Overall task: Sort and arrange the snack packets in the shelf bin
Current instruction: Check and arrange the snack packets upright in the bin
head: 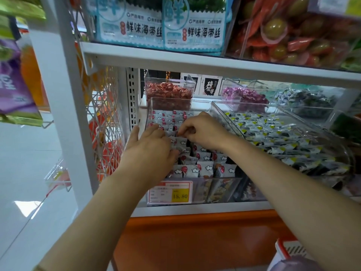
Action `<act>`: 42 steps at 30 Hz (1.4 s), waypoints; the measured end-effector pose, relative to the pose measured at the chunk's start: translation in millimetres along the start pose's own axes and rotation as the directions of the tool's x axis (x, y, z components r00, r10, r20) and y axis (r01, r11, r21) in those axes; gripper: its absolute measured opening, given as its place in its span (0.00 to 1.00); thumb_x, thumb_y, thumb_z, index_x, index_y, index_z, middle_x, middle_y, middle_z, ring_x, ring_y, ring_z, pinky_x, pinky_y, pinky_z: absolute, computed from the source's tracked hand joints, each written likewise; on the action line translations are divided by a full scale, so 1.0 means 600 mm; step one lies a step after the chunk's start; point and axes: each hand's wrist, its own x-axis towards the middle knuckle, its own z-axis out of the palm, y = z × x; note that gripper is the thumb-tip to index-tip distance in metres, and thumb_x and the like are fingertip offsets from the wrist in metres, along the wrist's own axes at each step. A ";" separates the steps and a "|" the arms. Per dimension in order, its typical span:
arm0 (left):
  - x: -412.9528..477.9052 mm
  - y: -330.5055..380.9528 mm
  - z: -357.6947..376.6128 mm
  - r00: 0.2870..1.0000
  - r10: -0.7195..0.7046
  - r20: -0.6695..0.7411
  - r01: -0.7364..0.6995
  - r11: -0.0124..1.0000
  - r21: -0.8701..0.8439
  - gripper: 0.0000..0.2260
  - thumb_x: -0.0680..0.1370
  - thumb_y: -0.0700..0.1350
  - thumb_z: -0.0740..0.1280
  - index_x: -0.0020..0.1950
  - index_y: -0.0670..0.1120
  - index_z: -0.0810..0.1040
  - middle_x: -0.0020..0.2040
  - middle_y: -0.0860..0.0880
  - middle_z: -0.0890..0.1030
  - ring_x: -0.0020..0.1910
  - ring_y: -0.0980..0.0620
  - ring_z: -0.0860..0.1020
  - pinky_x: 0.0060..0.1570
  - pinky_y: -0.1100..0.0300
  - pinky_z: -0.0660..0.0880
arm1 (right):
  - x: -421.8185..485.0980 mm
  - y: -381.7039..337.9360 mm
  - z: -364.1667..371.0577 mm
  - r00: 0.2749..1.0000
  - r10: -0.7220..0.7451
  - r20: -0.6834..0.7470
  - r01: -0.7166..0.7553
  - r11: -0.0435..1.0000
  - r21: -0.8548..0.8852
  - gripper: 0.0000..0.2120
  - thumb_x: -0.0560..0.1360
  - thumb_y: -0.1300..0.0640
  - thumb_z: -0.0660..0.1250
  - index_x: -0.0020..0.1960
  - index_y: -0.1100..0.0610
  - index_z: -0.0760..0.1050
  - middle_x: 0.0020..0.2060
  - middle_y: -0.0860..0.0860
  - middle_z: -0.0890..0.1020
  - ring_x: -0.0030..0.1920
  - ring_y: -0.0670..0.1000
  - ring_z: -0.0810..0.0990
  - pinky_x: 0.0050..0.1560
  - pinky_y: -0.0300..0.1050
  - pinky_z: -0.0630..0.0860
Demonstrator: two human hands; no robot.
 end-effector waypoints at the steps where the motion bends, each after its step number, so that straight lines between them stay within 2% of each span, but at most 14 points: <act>1: 0.000 0.000 0.000 1.000 0.001 -0.002 -0.001 1.000 -0.001 0.21 0.81 0.56 0.51 0.68 0.47 0.69 0.72 0.51 0.65 0.75 0.52 0.50 0.72 0.46 0.40 | 0.001 0.003 -0.001 1.000 0.007 -0.004 -0.007 0.999 0.031 0.11 0.73 0.66 0.65 0.51 0.54 0.81 0.47 0.47 0.82 0.52 0.49 0.78 0.57 0.52 0.75; 6: -0.001 -0.001 -0.001 1.000 0.005 -0.004 -0.005 1.000 -0.011 0.20 0.80 0.54 0.52 0.67 0.46 0.70 0.71 0.50 0.66 0.75 0.52 0.51 0.72 0.46 0.41 | 0.012 0.011 -0.010 0.993 0.031 -0.118 -0.016 0.992 0.126 0.12 0.73 0.69 0.63 0.49 0.57 0.81 0.47 0.51 0.82 0.46 0.47 0.78 0.51 0.43 0.75; 9: 0.000 0.000 -0.002 1.000 0.004 -0.002 -0.004 1.000 -0.014 0.20 0.80 0.54 0.53 0.67 0.46 0.70 0.71 0.50 0.66 0.75 0.52 0.52 0.72 0.45 0.41 | 0.027 0.015 -0.009 0.987 0.014 -0.160 -0.016 1.000 -0.012 0.08 0.75 0.63 0.66 0.51 0.57 0.81 0.50 0.52 0.83 0.50 0.49 0.78 0.52 0.44 0.74; 12: 0.003 0.001 -0.003 1.000 -0.002 -0.010 0.002 1.000 -0.029 0.20 0.80 0.54 0.54 0.67 0.46 0.70 0.71 0.50 0.66 0.75 0.52 0.52 0.72 0.46 0.41 | 0.041 0.012 0.002 0.999 0.022 -0.046 -0.032 0.972 -0.232 0.06 0.73 0.53 0.70 0.48 0.54 0.81 0.47 0.49 0.81 0.57 0.52 0.72 0.53 0.47 0.71; 14: 0.003 0.000 -0.003 1.000 -0.001 -0.024 0.001 0.999 -0.034 0.20 0.80 0.54 0.55 0.67 0.46 0.71 0.70 0.50 0.66 0.74 0.51 0.54 0.72 0.46 0.42 | 0.044 0.006 0.009 0.999 0.035 -0.032 -0.042 0.968 -0.248 0.03 0.72 0.55 0.70 0.44 0.54 0.80 0.43 0.47 0.79 0.59 0.52 0.69 0.51 0.47 0.68; 17: 0.003 -0.001 -0.002 0.998 -0.001 -0.058 -0.002 0.999 -0.048 0.19 0.80 0.53 0.56 0.67 0.45 0.71 0.70 0.50 0.67 0.74 0.51 0.55 0.72 0.47 0.42 | 0.041 0.002 0.002 0.998 0.041 -0.052 -0.044 0.997 -0.062 0.02 0.74 0.60 0.68 0.42 0.57 0.79 0.42 0.48 0.80 0.48 0.48 0.76 0.50 0.45 0.71; 20: 0.005 -0.002 -0.003 0.990 -0.011 -0.141 -0.002 0.996 -0.091 0.17 0.80 0.50 0.57 0.67 0.45 0.71 0.68 0.50 0.68 0.72 0.50 0.58 0.73 0.49 0.44 | 0.025 -0.003 -0.023 0.978 0.106 -0.181 -0.069 0.978 0.199 0.04 0.75 0.62 0.66 0.41 0.57 0.75 0.38 0.45 0.76 0.38 0.41 0.72 0.41 0.39 0.67; 24: 0.003 -0.001 -0.011 0.945 -0.017 -0.326 -0.040 0.985 -0.166 0.16 0.79 0.45 0.60 0.66 0.42 0.72 0.67 0.46 0.71 0.68 0.46 0.63 0.69 0.56 0.56 | -0.029 -0.011 -0.037 0.858 0.201 -0.472 -0.022 0.933 0.359 0.05 0.77 0.61 0.64 0.41 0.58 0.72 0.42 0.51 0.76 0.40 0.47 0.73 0.40 0.37 0.69; 28: 0.000 0.014 -0.027 0.898 -0.102 -0.429 -0.062 0.934 -0.351 0.18 0.79 0.43 0.61 0.69 0.43 0.69 0.66 0.44 0.72 0.64 0.46 0.68 0.64 0.56 0.64 | -0.100 -0.022 -0.041 0.734 0.349 -0.582 0.093 0.797 0.596 0.05 0.78 0.63 0.62 0.43 0.57 0.71 0.43 0.56 0.78 0.34 0.50 0.79 0.34 0.41 0.77; 30: -0.003 0.023 -0.029 0.918 -0.147 -0.367 -0.051 0.877 -0.478 0.19 0.80 0.45 0.60 0.71 0.44 0.66 0.65 0.44 0.72 0.61 0.46 0.72 0.63 0.51 0.70 | -0.130 -0.024 -0.042 0.721 0.455 -0.523 0.121 0.660 0.741 0.04 0.78 0.63 0.62 0.44 0.60 0.72 0.41 0.55 0.78 0.30 0.45 0.78 0.32 0.37 0.77; 32: -0.009 0.031 -0.028 0.954 -0.178 -0.241 -0.013 0.779 -0.626 0.18 0.80 0.47 0.59 0.69 0.45 0.68 0.57 0.46 0.78 0.52 0.50 0.78 0.52 0.59 0.77 | -0.152 -0.026 -0.037 0.751 0.520 -0.407 0.149 0.467 0.871 0.05 0.78 0.63 0.61 0.44 0.61 0.73 0.40 0.55 0.78 0.32 0.45 0.79 0.34 0.38 0.78; 35: -0.017 0.038 -0.030 0.974 -0.217 -0.065 0.050 0.487 -0.872 0.08 0.80 0.45 0.59 0.52 0.46 0.77 0.42 0.47 0.81 0.37 0.54 0.80 0.36 0.65 0.78 | -0.173 -0.031 -0.026 0.796 0.548 -0.257 0.167 0.210 0.963 0.08 0.77 0.64 0.61 0.41 0.61 0.75 0.36 0.53 0.79 0.33 0.47 0.80 0.34 0.38 0.78; 40: -0.020 0.040 -0.032 0.943 -0.310 0.121 0.137 0.033 -0.990 0.10 0.80 0.45 0.59 0.46 0.43 0.77 0.42 0.44 0.80 0.34 0.54 0.80 0.34 0.63 0.78 | -0.189 -0.030 -0.020 0.864 0.488 -0.125 0.157 -0.025 0.987 0.05 0.72 0.64 0.65 0.40 0.62 0.79 0.36 0.54 0.83 0.35 0.49 0.81 0.35 0.38 0.79; 42: -0.021 0.042 -0.034 0.932 -0.339 0.125 0.124 -0.023 -0.992 0.10 0.80 0.47 0.61 0.45 0.42 0.76 0.40 0.46 0.79 0.33 0.54 0.80 0.32 0.63 0.78 | -0.194 -0.031 -0.015 0.880 0.462 -0.109 0.148 -0.050 0.988 0.05 0.67 0.63 0.66 0.42 0.63 0.79 0.37 0.55 0.83 0.36 0.49 0.82 0.36 0.38 0.79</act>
